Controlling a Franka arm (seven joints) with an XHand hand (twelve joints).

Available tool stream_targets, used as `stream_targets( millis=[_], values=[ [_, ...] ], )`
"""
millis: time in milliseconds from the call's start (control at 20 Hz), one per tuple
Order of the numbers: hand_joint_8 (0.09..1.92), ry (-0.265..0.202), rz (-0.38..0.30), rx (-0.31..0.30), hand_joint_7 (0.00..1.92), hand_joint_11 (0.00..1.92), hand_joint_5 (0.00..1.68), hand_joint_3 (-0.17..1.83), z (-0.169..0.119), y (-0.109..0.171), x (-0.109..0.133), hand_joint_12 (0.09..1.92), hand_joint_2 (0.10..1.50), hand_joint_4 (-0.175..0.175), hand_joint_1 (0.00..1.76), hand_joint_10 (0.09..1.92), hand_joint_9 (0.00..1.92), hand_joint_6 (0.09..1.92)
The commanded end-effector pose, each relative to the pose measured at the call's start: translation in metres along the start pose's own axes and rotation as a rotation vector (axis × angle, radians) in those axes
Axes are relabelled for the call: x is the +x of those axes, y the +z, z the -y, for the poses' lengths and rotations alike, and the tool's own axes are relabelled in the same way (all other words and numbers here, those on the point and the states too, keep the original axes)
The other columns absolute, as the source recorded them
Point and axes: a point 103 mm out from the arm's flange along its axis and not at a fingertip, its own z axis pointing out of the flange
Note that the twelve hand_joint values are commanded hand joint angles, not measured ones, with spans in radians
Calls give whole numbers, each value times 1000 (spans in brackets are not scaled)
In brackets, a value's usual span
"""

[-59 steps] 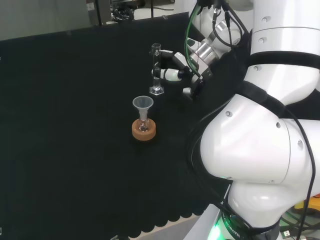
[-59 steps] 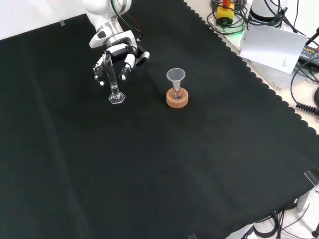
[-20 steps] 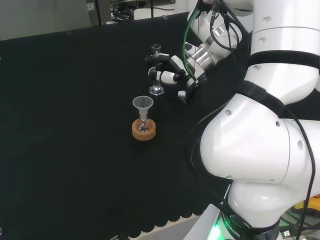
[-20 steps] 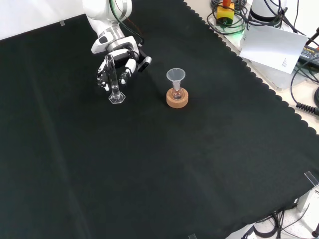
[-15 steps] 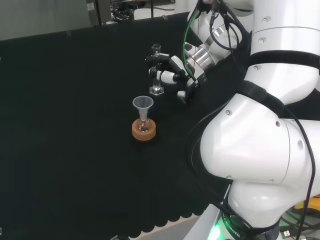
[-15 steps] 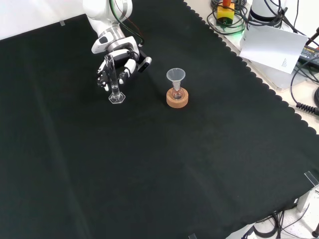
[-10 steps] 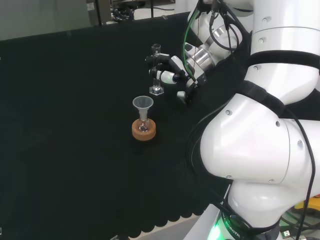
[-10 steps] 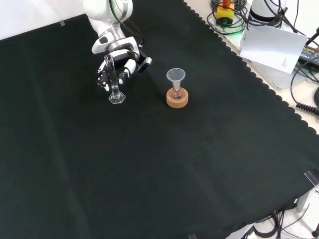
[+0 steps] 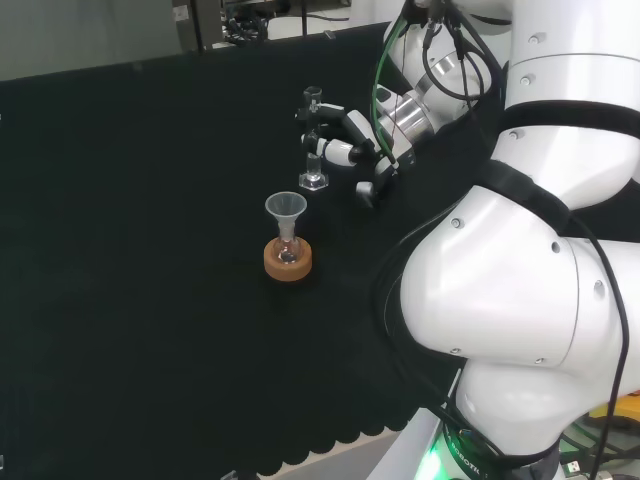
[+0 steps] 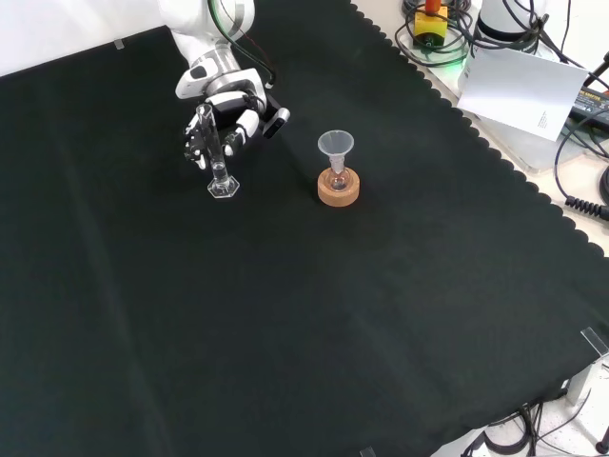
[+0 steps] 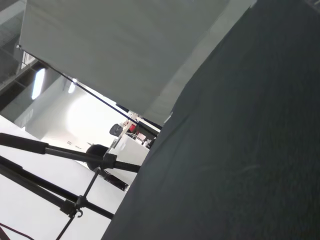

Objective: Pick up the graduated cylinder.

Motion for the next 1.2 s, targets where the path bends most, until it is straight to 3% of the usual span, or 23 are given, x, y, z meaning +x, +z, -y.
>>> stream_targets(
  millis=[50, 250, 400, 500, 600, 650, 750, 1200],
  values=[
    [597, 3, -3, -12, 729, 880, 746, -175, 0, -9, 0, 1041, 1191, -2, 1047, 330, 1049, 599],
    [559, 3, 9, 28, 869, 1014, 857, -175, -1, -6, -1, 951, 1213, 18, 1099, 258, 1159, 596],
    [541, 9, 28, 22, 829, 992, 809, -175, -2, -4, 1, 956, 1193, 6, 1109, 222, 1147, 605],
    [554, 17, 76, 10, 853, 1005, 823, -175, -3, -4, 4, 954, 1207, 12, 1142, 213, 1155, 627],
    [561, 13, 140, 29, 995, 1113, 881, -94, -4, -6, 8, 898, 1190, -84, 1135, 219, 1244, 942],
    [727, 10, 176, 40, 1001, 1155, 907, -54, -4, -8, 11, 861, 1166, -124, 1177, 212, 1283, 1004],
    [933, 3, 230, 61, 996, 1203, 947, -15, -5, -15, 17, 816, 1132, -163, 1234, 184, 1339, 1026],
    [979, -30, 406, 136, 1014, 1244, 986, -3, 0, -54, 54, 782, 1108, -175, 1261, 144, 1391, 997]
  ],
)
